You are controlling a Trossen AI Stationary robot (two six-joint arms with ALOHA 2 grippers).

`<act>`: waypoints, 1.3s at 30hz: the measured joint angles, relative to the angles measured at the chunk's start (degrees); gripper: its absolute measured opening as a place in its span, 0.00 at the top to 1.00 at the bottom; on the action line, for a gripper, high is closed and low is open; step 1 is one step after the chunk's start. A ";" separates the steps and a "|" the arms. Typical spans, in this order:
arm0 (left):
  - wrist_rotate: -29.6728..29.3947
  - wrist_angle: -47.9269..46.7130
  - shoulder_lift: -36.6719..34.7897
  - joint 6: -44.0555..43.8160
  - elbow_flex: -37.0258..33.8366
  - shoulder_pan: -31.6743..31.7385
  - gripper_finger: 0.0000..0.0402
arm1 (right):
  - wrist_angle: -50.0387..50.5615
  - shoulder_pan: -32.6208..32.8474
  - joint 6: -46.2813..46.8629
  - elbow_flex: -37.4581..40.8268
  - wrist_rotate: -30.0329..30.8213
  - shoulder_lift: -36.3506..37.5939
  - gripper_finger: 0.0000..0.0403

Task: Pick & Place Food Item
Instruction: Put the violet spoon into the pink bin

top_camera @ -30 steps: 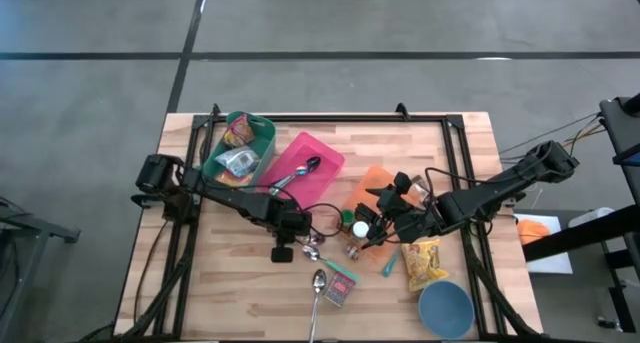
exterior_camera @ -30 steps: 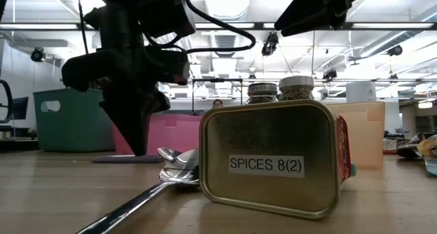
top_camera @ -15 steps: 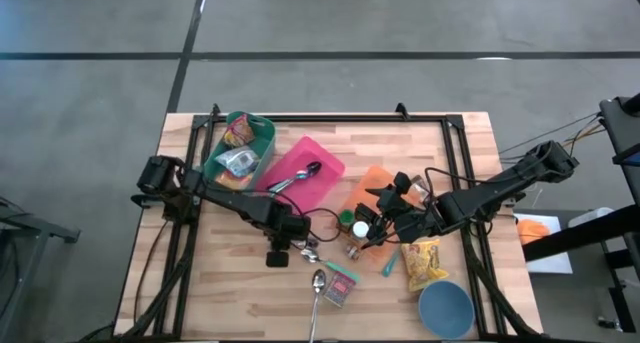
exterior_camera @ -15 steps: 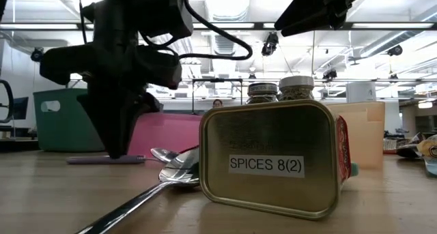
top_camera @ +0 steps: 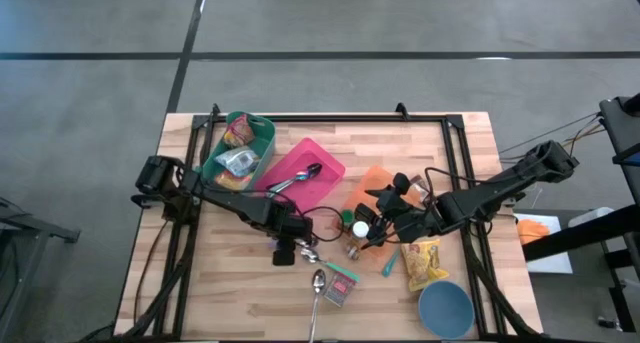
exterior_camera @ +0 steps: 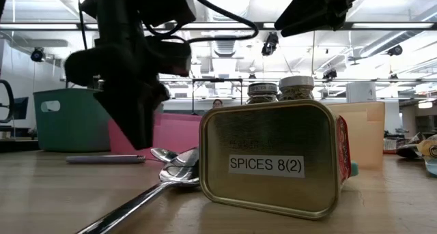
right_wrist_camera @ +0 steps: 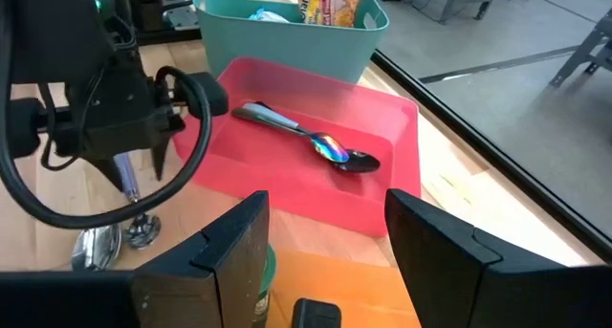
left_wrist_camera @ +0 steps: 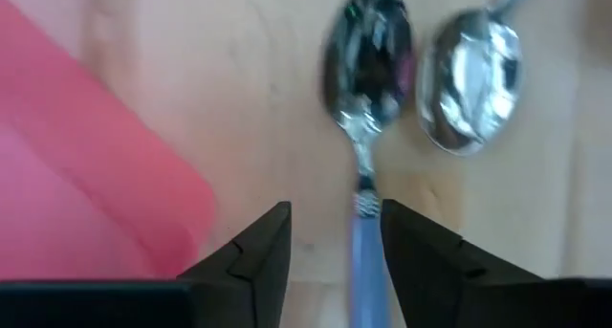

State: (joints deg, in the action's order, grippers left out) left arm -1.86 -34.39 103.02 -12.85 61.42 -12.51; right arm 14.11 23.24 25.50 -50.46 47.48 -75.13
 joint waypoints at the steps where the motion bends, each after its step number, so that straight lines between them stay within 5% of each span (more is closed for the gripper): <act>1: -1.02 0.14 0.00 0.21 0.04 0.02 0.58 | 0.00 0.00 0.00 0.00 -0.01 0.00 0.48; 7: -5.67 2.25 -0.02 -0.26 0.08 0.04 0.55 | -0.10 -0.01 0.01 -0.45 -0.02 0.00 0.48; 13: 0.14 4.82 -0.02 -0.49 0.38 -1.13 0.55 | -0.07 0.00 0.00 -0.55 -0.02 0.00 0.48; 25: -5.66 5.91 -0.02 1.28 0.06 -3.58 0.55 | -0.06 0.00 0.01 -0.52 -0.02 -0.02 0.48; 39: -3.09 6.49 2.99 4.94 -1.33 -3.89 0.55 | -0.31 0.11 0.02 -0.50 -1.33 -0.02 0.48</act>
State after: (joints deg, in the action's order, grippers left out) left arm -4.95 -27.90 106.02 -7.92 60.09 -16.40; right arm 13.80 23.35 25.52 -50.96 46.15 -75.16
